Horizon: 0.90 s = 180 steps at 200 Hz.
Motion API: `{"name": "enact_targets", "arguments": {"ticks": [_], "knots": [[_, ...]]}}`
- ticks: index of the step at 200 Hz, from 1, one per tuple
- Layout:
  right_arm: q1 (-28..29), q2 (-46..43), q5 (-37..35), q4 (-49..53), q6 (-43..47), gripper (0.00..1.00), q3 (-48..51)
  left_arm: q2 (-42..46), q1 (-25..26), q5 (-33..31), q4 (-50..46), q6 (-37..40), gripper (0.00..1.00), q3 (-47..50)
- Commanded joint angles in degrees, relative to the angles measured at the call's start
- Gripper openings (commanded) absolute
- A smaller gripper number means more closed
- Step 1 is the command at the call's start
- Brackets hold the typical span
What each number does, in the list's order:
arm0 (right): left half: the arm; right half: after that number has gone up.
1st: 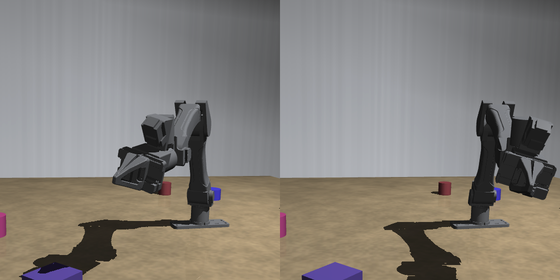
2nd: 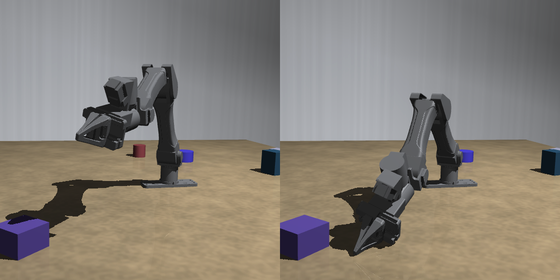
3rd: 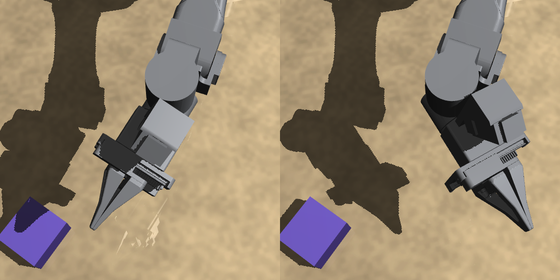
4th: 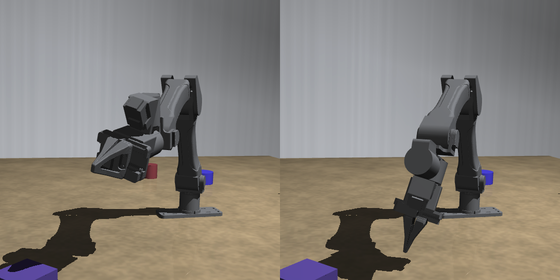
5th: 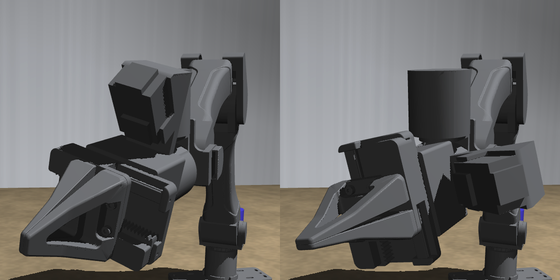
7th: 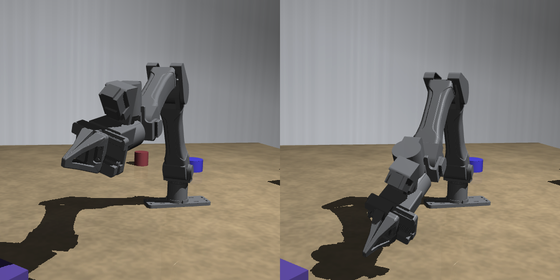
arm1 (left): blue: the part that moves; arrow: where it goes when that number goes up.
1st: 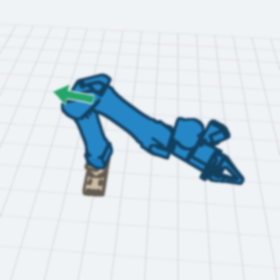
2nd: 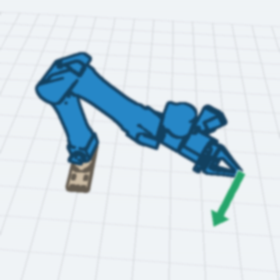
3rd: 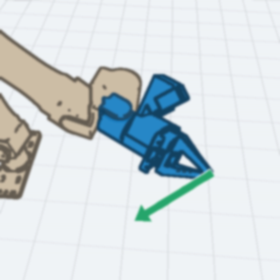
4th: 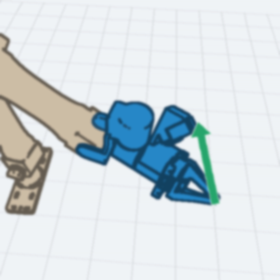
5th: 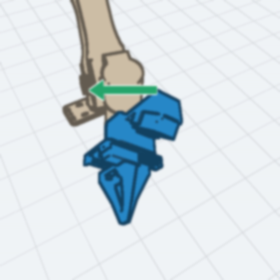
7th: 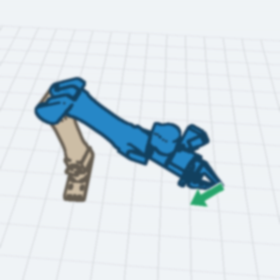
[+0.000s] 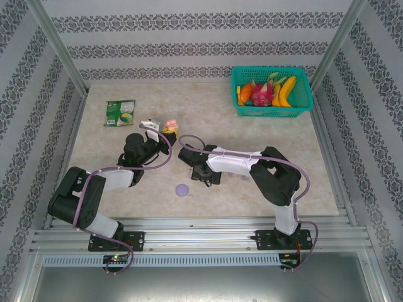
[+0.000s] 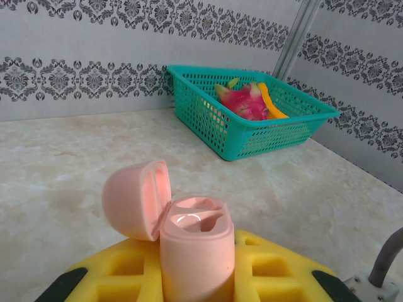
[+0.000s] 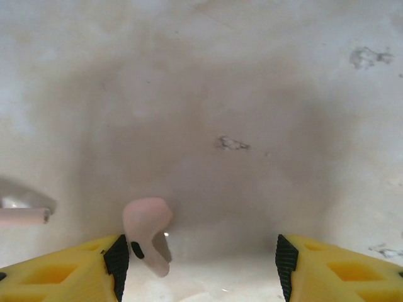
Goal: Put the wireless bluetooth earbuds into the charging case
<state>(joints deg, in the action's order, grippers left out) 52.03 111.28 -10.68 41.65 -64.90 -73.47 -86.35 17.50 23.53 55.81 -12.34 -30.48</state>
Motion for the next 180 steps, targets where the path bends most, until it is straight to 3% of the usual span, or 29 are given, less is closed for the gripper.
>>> {"name": "enact_targets", "arguments": {"ticks": [1, 76, 120, 180], "knots": [[0.5, -2.1, -1.2, 1.8, 0.3, 0.65, 1.7, 0.9, -0.8, 0.9, 3.7, -1.0, 0.00, -1.0], [0.4, -1.6, -0.6, -0.2, 9.2, 0.65, -2.8, 0.4, -0.8, 1.5, 3.8, -1.8, 0.00, -1.4], [-0.7, 0.3, 1.5, -0.5, 22.5, 0.63, -5.4, 0.7, -0.7, 1.8, 3.4, -1.8, 0.00, -1.6], [-2.3, -2.7, 7.9, -6.1, 38.2, 0.60, 0.6, 2.1, -0.8, 2.9, 2.7, -1.4, 0.00, -1.5]]}}
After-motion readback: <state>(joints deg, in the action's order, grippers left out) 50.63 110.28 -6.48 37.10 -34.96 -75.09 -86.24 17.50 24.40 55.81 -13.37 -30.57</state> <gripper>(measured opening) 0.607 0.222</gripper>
